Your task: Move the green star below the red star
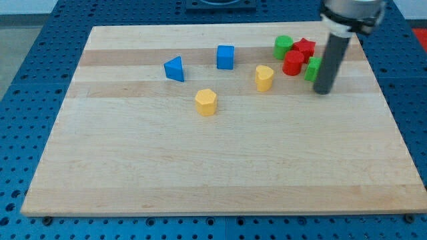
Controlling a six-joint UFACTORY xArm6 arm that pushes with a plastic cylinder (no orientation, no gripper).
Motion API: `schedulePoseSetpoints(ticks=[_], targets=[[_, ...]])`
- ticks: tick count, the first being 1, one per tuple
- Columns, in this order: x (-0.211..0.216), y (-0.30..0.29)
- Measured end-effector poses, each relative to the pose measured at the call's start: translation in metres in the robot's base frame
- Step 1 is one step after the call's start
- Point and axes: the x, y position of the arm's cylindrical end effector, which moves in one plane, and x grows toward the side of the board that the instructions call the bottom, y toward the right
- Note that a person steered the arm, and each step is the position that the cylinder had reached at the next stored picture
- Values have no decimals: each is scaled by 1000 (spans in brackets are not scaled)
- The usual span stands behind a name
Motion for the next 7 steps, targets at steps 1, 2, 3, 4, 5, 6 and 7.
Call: schedulePoseSetpoints(ticks=[1,2,3,4,5,6,7], targets=[[-18,20],[-21,-11],[-20,-33],[-28,-35],[-36,-35],[-38,-35],[-38,-35]])
